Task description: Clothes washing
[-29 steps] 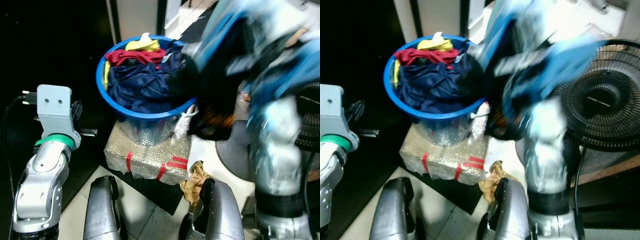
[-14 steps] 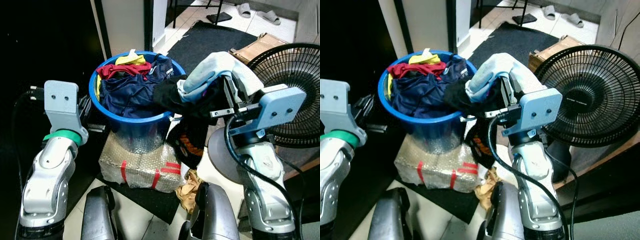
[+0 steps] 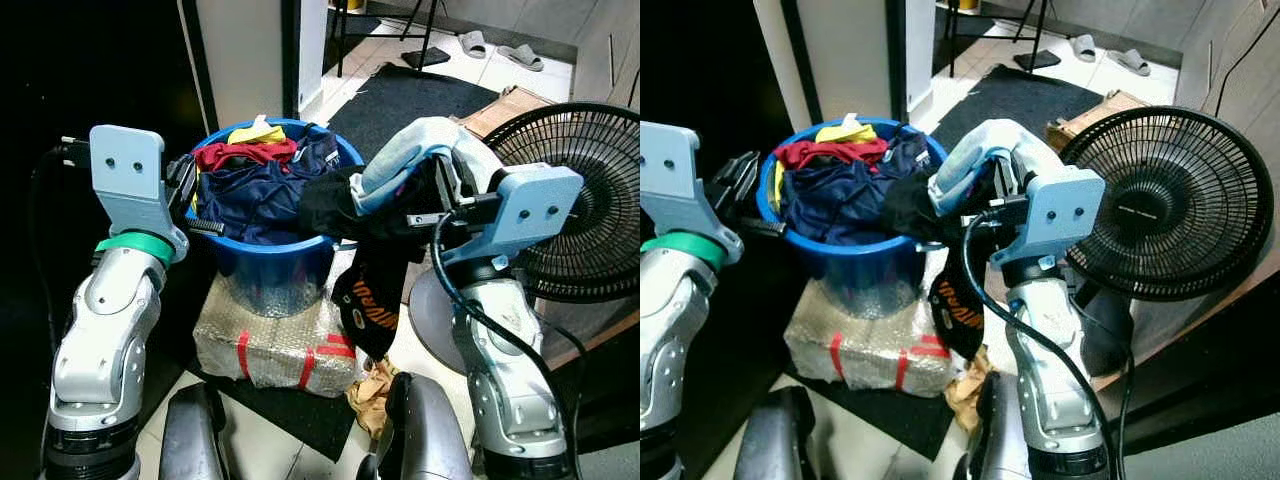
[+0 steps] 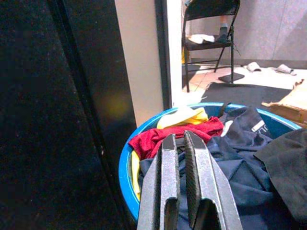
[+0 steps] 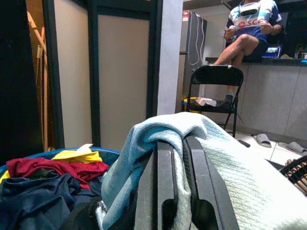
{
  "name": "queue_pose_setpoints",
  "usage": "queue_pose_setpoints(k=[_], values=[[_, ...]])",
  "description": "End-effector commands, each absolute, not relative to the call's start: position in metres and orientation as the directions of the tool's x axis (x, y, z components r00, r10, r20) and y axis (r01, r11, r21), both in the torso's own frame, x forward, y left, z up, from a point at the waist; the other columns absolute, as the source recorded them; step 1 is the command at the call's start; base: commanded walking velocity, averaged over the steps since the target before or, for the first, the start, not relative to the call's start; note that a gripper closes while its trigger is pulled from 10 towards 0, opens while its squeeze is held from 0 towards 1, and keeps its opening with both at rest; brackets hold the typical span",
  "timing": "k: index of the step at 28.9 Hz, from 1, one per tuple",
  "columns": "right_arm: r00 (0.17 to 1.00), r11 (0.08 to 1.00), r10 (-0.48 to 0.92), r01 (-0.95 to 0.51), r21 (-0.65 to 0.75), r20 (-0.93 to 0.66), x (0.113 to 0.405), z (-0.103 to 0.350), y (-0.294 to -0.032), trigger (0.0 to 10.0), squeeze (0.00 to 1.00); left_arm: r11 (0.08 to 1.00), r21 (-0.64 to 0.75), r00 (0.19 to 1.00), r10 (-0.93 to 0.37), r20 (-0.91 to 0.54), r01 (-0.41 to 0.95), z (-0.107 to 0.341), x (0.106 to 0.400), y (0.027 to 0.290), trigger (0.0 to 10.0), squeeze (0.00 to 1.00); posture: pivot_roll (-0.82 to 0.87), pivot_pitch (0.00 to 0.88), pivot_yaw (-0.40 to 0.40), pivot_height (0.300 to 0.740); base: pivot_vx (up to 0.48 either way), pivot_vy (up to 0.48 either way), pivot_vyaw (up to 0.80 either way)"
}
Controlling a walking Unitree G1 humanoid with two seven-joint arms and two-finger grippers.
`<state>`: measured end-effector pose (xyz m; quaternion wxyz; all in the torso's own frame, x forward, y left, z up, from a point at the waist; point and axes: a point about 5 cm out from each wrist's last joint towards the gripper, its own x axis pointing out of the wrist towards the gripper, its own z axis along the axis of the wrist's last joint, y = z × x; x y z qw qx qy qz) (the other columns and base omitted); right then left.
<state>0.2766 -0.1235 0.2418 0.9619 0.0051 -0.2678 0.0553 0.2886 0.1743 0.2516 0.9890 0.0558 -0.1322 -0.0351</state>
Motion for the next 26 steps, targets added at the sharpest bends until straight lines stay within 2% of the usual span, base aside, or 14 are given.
queue_pose_setpoints(k=[1, 26], values=[[0.859, 0.995, 0.092, -0.097, -0.017, 0.503, 0.278, 0.241, -0.125, 10.0, 0.0, 0.99, 0.125, 0.96, -0.103, 0.26, 0.072, 0.251, 0.287, 0.17, 10.0, 0.0, 0.08, 0.019, 0.021, 0.376, 0.0, 0.0, 0.0], [0.892, 0.995, 0.093, -0.098, -0.012, 0.442, 0.276, 0.225, -0.12, 10.0, 0.0, 0.99, 0.117, 0.973, -0.107, 0.205, 0.084, 0.234, 0.286, 0.167, 10.0, 0.0, 0.06, 0.035, 0.027, 0.471, 0.0, 0.0, 0.0]])
